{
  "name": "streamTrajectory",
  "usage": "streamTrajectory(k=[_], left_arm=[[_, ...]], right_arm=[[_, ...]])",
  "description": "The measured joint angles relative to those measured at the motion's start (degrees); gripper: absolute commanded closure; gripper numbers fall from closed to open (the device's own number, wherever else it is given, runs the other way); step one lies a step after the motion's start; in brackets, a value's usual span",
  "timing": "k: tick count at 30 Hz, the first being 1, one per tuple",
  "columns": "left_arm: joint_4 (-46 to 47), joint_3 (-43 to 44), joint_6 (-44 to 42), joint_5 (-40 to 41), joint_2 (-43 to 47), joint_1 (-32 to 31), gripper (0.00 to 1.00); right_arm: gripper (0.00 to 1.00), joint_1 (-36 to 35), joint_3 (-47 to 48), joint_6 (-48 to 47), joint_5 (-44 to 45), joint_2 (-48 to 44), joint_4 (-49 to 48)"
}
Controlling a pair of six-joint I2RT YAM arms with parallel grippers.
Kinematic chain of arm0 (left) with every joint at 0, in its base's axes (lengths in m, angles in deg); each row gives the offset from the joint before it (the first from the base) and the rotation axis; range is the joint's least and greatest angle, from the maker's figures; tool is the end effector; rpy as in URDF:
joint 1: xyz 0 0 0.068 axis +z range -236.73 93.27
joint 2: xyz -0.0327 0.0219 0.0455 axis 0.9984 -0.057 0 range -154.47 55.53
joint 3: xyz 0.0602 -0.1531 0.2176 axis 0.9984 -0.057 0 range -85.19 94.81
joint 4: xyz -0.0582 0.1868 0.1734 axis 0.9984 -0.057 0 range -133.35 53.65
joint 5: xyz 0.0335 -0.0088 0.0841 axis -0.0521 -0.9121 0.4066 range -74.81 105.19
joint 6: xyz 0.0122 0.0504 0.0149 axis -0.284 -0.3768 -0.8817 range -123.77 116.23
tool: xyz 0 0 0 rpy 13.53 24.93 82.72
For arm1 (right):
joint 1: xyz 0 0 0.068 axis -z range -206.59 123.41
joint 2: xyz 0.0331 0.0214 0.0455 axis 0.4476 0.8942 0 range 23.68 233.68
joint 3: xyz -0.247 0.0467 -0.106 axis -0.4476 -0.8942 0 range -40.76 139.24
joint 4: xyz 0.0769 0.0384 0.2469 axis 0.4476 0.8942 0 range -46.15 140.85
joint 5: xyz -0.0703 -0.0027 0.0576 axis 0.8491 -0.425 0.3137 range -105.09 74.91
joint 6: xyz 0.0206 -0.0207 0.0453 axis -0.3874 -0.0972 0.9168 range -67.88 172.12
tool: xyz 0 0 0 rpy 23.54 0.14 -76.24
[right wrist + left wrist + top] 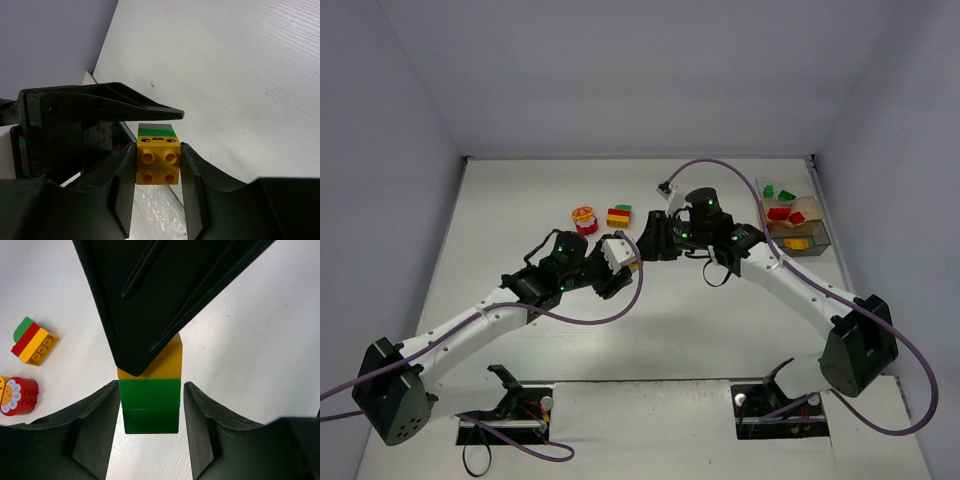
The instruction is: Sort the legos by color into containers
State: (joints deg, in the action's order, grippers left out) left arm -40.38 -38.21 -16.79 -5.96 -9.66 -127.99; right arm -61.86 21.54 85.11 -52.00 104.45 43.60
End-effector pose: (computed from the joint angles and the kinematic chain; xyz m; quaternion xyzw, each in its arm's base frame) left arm 0.1869 -0.1811 0.2929 0.4633 0.6796 -0.2814 0.4942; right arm 0.2542 0.2059 0.3213 -0.2008 0.7647 0.5243 0.3164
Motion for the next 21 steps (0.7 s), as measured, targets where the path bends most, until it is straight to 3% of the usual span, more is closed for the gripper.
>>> streamTrajectory(k=[13,17,20,21], left_arm=[[1.8,0.0,0.5,-0.8,-0.1,0.0,0.56],[2.0,0.0,0.9,-1.0,-0.5,0.0,0.76],[2.5,0.0,1.0,-1.0,-0.8,0.0,0.98],[2.6,0.0,1.1,-0.9,-0.8,0.0,1.0]], right_arm=[[1.0,0.0,0.0,0.0,0.0,0.0,0.0],[1.0,0.0,0.0,0.0,0.0,0.0,0.0],[1.0,0.0,0.0,0.0,0.0,0.0,0.2],[1.0,0.1,0.0,0.0,0.0,0.0,0.2]])
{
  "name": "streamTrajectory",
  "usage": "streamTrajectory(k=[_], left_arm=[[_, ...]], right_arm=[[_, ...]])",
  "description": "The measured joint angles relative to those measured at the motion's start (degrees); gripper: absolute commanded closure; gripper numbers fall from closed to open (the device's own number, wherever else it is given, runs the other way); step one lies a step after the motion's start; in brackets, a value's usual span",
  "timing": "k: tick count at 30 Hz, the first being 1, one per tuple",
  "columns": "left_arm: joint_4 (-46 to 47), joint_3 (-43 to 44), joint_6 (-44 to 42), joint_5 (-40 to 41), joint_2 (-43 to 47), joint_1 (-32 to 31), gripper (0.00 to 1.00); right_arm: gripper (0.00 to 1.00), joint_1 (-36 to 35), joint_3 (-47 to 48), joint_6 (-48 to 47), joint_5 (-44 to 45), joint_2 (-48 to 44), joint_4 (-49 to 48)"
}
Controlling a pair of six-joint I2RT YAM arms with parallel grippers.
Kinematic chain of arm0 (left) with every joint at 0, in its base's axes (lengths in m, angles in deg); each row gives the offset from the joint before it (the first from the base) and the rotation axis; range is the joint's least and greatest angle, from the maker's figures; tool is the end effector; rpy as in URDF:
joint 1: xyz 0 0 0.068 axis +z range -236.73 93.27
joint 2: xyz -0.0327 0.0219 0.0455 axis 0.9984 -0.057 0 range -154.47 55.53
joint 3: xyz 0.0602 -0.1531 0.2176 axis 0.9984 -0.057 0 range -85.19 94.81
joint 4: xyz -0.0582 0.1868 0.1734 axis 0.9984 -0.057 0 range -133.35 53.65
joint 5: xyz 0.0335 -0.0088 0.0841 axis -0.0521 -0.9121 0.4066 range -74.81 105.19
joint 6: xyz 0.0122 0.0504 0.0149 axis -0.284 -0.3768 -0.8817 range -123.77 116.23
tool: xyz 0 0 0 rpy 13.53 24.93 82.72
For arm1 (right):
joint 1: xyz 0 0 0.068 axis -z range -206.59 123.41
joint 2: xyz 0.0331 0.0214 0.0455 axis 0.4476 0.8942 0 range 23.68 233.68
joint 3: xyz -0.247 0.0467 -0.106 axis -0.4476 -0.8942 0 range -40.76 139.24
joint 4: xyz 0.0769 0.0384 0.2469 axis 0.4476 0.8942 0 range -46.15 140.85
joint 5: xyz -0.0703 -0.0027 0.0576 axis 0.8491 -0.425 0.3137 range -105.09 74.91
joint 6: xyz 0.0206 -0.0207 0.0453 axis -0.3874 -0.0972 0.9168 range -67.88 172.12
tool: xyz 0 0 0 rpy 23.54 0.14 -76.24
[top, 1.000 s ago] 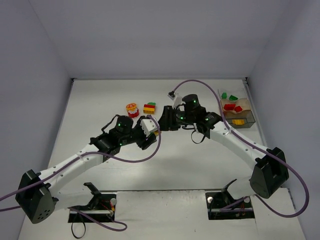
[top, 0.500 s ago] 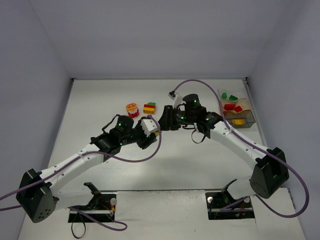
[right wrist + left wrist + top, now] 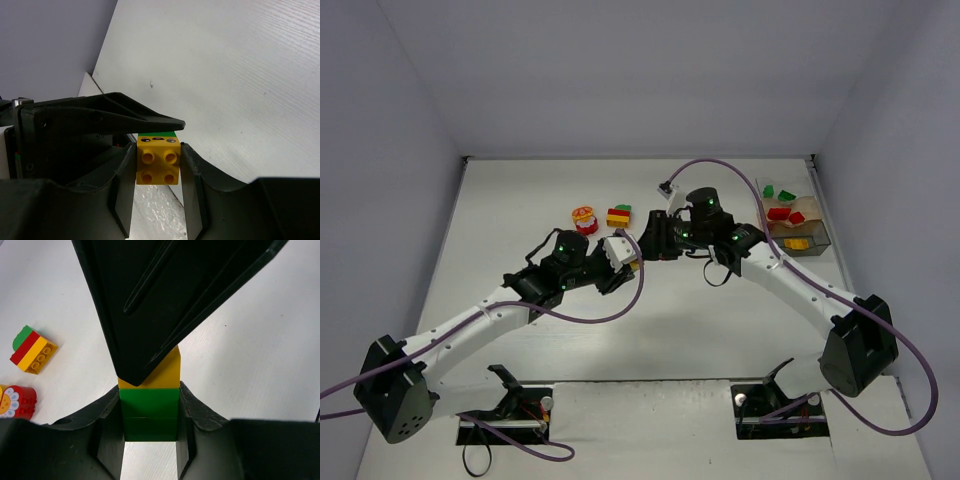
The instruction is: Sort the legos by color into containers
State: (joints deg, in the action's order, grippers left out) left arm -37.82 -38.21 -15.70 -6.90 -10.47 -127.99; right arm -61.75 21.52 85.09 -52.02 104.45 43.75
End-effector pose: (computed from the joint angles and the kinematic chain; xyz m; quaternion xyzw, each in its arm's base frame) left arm 0.1896 -0.1842 0.2940 0.4587 0.6722 -0.2939 0.5014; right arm 0.2545 0.2054 0.3209 -0.1999 0.7656 0.5236 0.3158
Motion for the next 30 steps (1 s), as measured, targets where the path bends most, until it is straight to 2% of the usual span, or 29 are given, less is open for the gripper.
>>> streamTrajectory(k=[9,18,23,30], left_arm=[[2.1,0.0,0.2,0.0,-0.7,-0.2,1.0],[1.5,-1.2,0.6,0.3,-0.9,-0.2,1.0],[1.4,-1.2,0.7,0.9,-0.9,-0.2,1.0],[0.8,-1.2,0.6,4.6,-0.6,-0.2,1.0]], right_arm=[[1.0,3.3,-0.6,0.0,-4.5,0.0,-0.2],[1.0,13.4,-1.0,-4.3,-4.4,-2.5,2.9],[1.0,16.6,-1.0,-7.2,2.8,-4.1,8.0],[1.0,36.9,-1.0,-7.6,23.8,-4.9,12.8]])
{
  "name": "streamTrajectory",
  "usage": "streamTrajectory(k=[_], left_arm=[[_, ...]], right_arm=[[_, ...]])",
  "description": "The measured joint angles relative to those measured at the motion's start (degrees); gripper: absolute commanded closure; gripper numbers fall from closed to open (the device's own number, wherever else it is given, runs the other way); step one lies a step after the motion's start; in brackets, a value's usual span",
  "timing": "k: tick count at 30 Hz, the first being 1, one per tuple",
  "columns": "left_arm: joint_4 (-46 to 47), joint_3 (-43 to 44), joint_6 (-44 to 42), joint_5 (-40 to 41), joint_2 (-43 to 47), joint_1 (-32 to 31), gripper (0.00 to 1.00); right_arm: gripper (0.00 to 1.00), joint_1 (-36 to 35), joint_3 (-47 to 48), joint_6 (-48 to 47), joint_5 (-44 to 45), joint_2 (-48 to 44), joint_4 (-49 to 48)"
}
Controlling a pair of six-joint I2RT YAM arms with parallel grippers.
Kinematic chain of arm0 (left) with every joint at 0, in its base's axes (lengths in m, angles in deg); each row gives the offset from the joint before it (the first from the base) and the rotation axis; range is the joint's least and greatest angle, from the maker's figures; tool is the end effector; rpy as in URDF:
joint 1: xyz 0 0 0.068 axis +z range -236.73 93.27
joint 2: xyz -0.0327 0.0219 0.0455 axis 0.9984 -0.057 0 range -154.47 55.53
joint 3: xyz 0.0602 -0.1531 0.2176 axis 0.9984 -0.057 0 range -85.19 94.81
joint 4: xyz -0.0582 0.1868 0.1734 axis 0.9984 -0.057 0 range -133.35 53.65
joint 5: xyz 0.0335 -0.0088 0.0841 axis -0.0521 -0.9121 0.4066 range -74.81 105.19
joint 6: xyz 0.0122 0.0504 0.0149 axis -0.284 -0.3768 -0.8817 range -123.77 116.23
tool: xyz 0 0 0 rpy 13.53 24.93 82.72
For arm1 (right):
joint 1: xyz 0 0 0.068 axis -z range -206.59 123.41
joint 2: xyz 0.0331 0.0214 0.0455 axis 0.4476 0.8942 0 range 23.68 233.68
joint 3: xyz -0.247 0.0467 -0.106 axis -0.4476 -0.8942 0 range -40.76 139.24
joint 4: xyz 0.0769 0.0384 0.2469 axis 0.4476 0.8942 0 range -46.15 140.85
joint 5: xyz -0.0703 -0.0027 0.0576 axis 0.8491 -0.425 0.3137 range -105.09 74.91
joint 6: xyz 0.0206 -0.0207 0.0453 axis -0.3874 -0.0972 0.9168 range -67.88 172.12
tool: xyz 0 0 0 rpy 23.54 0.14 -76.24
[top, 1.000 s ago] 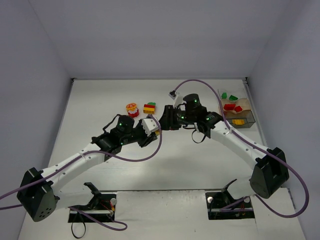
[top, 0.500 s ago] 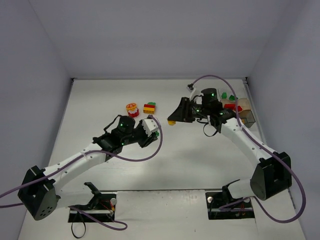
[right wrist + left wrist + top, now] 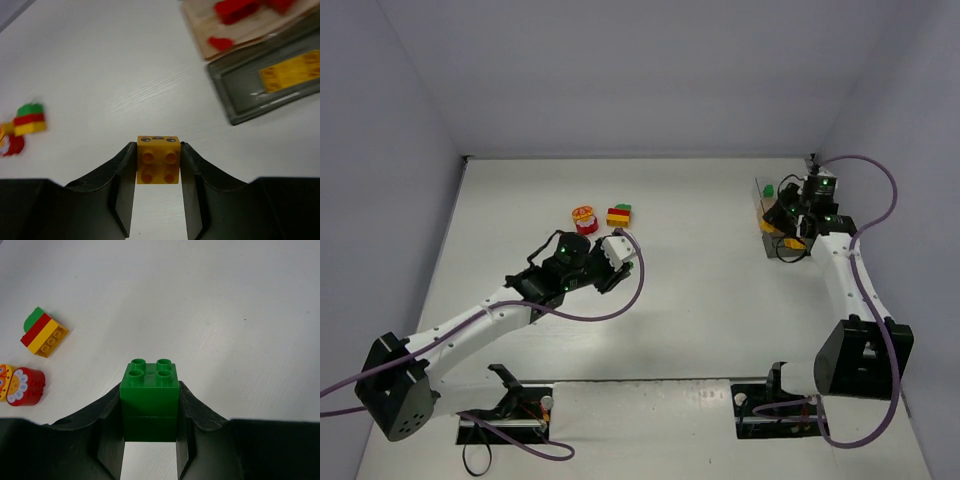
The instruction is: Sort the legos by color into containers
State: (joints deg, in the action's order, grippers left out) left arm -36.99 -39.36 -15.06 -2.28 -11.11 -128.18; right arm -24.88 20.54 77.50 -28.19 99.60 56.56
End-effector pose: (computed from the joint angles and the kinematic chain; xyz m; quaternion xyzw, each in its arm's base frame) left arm 0.1923 -0.1843 0.2853 0.4394 0.6938 -0.2660 0.5048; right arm 0.3047 -0.0010 0.3159 0.1411 0.8389 0.2013 0.4856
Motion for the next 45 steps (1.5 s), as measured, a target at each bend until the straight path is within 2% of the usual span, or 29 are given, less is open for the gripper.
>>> streamTrajectory(k=[4,10,13,16,17,19,20,24,28,33,35,41,45], left_arm=[[-0.8,0.0,0.0,2.0,0.4,0.0,1.0],[-0.9,0.0,0.0,2.6,1.0,0.0,1.0],[-0.9,0.0,0.0,2.6,1.3,0.0,1.0],[-0.9,0.0,0.0,2.5,1.5,0.0,1.0],[-0.9,0.0,0.0,2.5,1.6,0.0,1.0],[-0.9,0.0,0.0,2.5,1.7,0.0,1.0],[-0.9,0.0,0.0,2.5,1.7,0.0,1.0],[-0.9,0.0,0.0,2.1,1.8,0.0,0.99],[-0.8,0.0,0.0,1.0,2.1,0.0,0.97],[0.1,0.0,0.0,-0.9,4.4,0.0,0.94],[0.6,0.0,-0.1,-1.5,5.2,0.0,0.93],[0.5,0.0,-0.3,-3.2,5.3,0.0,0.92],[0.0,0.2,-0.5,-3.6,5.0,0.0,0.92]], right_arm=[[0.98,6.6,2.0,-0.4,7.5,4.0,1.2],[0.94,9.6,5.8,-1.5,11.5,15.9,0.5],[0.85,10.2,6.2,-1.9,12.1,21.0,0.3],[0.71,10.3,6.4,-2.6,12.3,24.2,0.0],[0.59,10.3,6.4,-2.9,12.3,24.9,-0.2],[0.51,10.3,6.5,-3.3,12.3,25.2,-0.3],[0.44,10.3,6.7,-3.7,12.3,25.2,-0.3],[0.3,10.3,8.4,-4.6,11.0,24.8,-1.0],[0.3,10.3,8.4,-5.2,7.3,20.9,-0.9],[0.34,9.6,8.3,-6.0,-5.3,10.1,-0.9],[0.35,7.2,8.2,-5.9,-10.9,5.5,-1.0],[0.34,-10.3,4.1,-3.1,-21.5,-2.4,-2.8],[0.34,-20.7,0.0,1.7,-23.5,-3.3,-4.7]])
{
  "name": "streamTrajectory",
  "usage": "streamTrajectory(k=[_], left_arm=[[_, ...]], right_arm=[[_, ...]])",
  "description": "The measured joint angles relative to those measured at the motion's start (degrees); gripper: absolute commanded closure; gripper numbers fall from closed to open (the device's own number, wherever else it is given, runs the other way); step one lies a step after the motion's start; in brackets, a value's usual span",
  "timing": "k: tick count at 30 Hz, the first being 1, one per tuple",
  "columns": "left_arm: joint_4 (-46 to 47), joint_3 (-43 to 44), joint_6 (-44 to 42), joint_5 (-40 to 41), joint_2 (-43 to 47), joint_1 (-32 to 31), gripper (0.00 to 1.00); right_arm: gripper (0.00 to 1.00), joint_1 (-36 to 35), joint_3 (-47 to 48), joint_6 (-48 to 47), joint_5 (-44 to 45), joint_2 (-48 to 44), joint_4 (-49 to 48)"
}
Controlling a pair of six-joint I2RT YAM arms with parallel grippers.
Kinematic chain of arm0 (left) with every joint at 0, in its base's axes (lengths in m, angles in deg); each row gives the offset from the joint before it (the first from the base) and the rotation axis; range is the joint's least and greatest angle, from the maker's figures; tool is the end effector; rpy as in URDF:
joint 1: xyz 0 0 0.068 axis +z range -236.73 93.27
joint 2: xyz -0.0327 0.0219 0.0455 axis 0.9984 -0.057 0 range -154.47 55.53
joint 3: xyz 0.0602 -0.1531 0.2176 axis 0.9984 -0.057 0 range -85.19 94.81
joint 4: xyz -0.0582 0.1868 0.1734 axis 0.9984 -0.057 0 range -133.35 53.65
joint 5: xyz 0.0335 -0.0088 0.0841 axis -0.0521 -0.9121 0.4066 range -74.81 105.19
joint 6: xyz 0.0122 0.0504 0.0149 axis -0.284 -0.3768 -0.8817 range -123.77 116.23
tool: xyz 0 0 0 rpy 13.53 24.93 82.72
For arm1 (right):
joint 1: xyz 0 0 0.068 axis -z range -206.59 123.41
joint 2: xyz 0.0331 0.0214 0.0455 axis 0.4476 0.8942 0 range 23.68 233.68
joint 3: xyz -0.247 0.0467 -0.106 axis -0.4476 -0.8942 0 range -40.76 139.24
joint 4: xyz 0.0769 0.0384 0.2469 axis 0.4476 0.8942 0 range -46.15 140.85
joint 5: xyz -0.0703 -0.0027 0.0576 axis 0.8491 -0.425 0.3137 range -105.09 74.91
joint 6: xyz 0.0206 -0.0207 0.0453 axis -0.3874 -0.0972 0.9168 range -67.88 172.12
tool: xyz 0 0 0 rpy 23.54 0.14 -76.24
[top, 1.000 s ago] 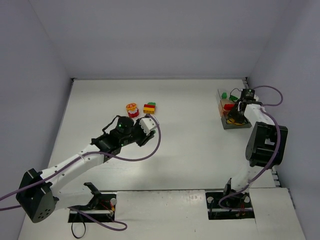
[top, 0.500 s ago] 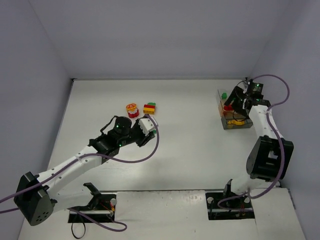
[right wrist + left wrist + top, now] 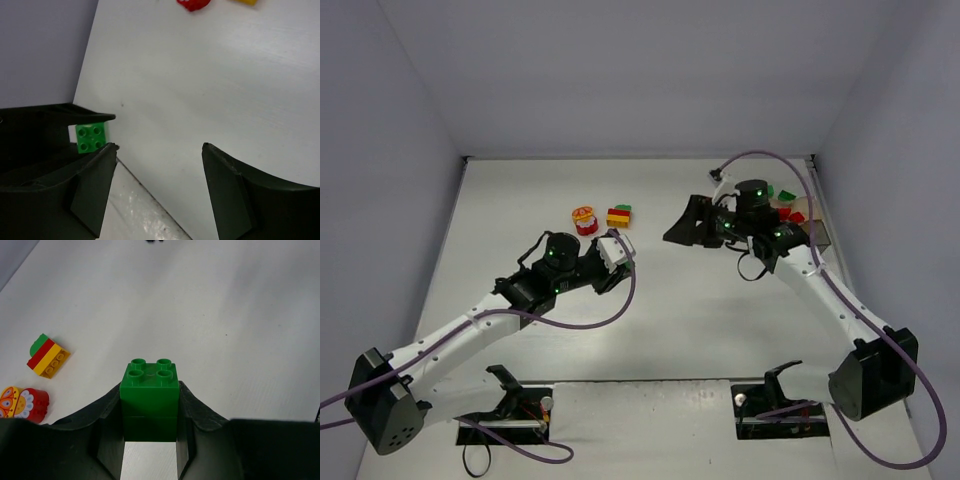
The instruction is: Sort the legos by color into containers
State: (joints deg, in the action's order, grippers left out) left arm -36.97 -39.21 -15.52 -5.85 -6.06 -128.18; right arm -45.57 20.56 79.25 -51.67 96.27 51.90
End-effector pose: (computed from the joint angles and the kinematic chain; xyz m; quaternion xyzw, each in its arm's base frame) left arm 0.1785 -0.1748 0.3075 0.4501 0.6541 -0.2924 0.5330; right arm 0.2672 0.1143 0.3424 -0.1260 0.7855 0.4506 0.4051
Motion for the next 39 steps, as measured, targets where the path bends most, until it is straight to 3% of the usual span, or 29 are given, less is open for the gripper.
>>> streamTrajectory(k=[8,19,22,24,25,28,39], left_arm=[[-0.9,1.0,0.0,-0.4,-0.8,0.0,0.91],[-1.4,1.6,0.0,-0.6,-0.9,0.0,0.91],[-1.7,1.6,0.0,-0.6,-0.9,0.0,0.91],[-1.7,1.6,0.0,-0.6,-0.9,0.0,0.91],[-1.7,1.6,0.0,-0.6,-0.8,0.0,0.91],[-1.9,1.6,-0.1,-0.5,-0.9,0.0,0.91],[0.3,1.6,0.5,-0.3,-1.2,-0.3,1.0]], right_arm=[[0.33,-12.1,-0.9,6.7,0.7,0.8,-5.5],[0.36,-18.4,-0.5,9.4,3.0,5.7,-8.4],[0.46,-19.6,0.0,9.6,3.3,6.5,-9.0],[0.6,-20.3,0.1,9.7,3.4,6.9,-9.3],[0.77,-20.6,0.1,9.8,3.4,7.0,-9.3],[1.0,-20.9,0.3,10.4,3.7,7.0,-9.4],[1.0,-17.8,0.4,9.0,-0.7,6.6,-8.7]])
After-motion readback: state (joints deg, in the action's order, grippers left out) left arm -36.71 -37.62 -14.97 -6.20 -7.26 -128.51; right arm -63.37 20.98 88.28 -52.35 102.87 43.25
